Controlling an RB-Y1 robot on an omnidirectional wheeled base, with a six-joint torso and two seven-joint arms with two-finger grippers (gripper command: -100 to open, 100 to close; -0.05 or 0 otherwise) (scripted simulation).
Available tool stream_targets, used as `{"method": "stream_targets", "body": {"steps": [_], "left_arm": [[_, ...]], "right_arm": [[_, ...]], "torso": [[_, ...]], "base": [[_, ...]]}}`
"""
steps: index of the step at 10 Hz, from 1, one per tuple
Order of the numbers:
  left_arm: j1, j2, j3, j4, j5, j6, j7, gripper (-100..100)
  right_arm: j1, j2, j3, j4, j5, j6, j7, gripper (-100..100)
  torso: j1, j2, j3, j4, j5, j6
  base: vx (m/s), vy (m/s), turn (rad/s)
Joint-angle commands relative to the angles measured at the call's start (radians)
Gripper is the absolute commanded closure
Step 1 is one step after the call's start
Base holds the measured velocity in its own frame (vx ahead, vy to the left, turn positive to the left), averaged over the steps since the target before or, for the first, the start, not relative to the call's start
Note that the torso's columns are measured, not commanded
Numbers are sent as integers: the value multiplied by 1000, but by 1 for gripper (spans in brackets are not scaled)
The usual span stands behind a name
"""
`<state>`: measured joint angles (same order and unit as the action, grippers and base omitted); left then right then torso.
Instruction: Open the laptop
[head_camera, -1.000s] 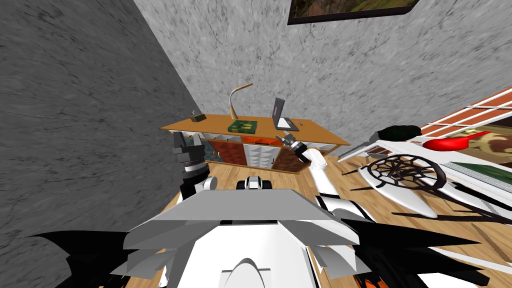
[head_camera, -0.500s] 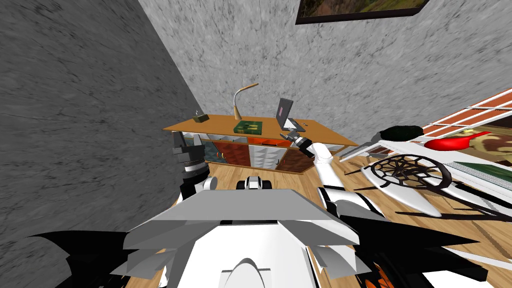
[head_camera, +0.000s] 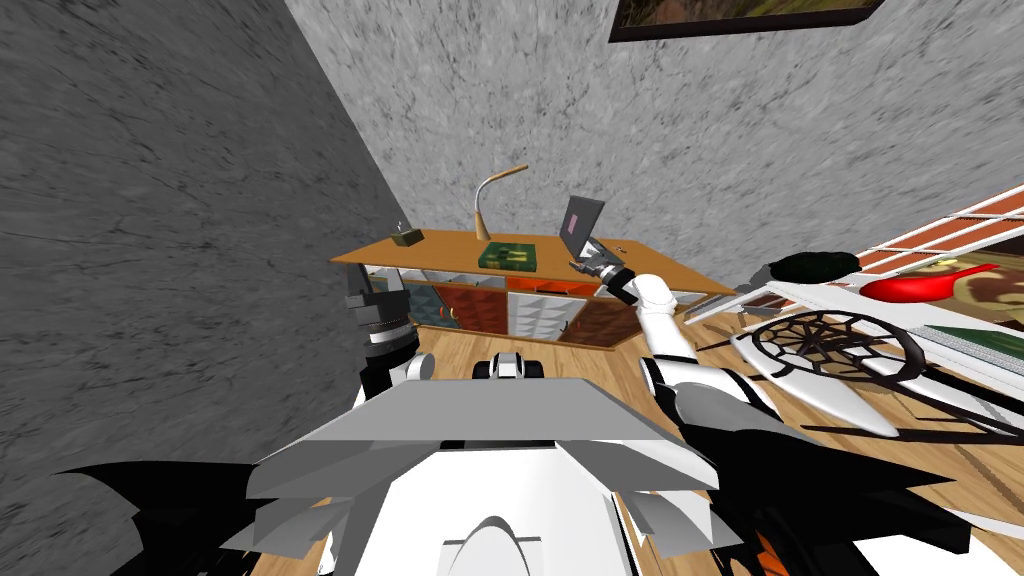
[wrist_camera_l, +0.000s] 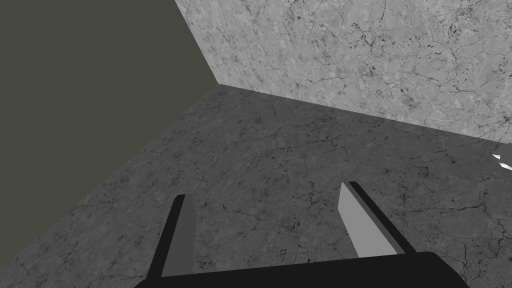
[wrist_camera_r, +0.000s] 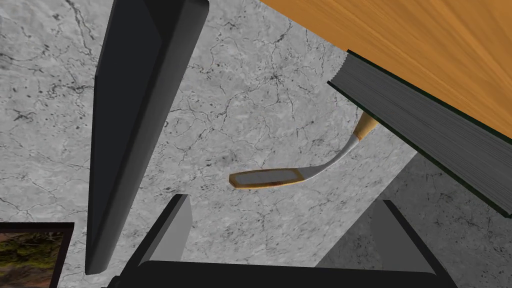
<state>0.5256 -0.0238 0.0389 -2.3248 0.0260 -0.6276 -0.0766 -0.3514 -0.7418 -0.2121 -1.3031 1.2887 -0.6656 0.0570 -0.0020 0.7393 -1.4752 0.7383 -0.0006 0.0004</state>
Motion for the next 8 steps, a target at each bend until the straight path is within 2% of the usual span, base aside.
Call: {"method": "stream_targets", "body": {"steps": [1,2,3,4,5,6,7,8], "left_arm": [[0,0,0,0,0,0,0,0],[0,0,0,0,0,0,0,0],[0,0,0,0,0,0,0,0],[0,0,0,0,0,0,0,0],[0,0,0,0,0,0,0,0],[0,0,0,0,0,0,0,0],[0,0,0,0,0,0,0,0],[0,0,0,0,0,0,0,0]], "right_arm": [[-42,-44,-16,64,49,-4,-6,-100],[-42,-44,-16,65,49,-4,-6,-100],[-79,-80,-28,91,87,-9,-6,-100],[-86,-80,-28,116,87,-9,-6,-100],[-129,-115,-39,155,123,-13,-6,-100],[-129,-115,-39,182,123,-13,-6,-100],[-170,-149,-51,227,156,-16,-6,-100],[-170,-149,-51,235,156,-16,-6,-100]], "torso": [[2,-1,0,0,1,0],[1,-2,-1,0,0,0],[-2,-1,-1,0,-1,0],[2,-2,-1,0,0,0],[2,-2,-1,0,1,-1],[4,-1,-1,0,1,0],[2,-1,-1,0,1,0],[3,-1,-1,0,1,0]], "base": [[49,118,-9],[30,51,0],[49,93,4],[41,90,-7],[42,108,3],[46,97,-1],[56,128,7],[62,110,-7]]}}
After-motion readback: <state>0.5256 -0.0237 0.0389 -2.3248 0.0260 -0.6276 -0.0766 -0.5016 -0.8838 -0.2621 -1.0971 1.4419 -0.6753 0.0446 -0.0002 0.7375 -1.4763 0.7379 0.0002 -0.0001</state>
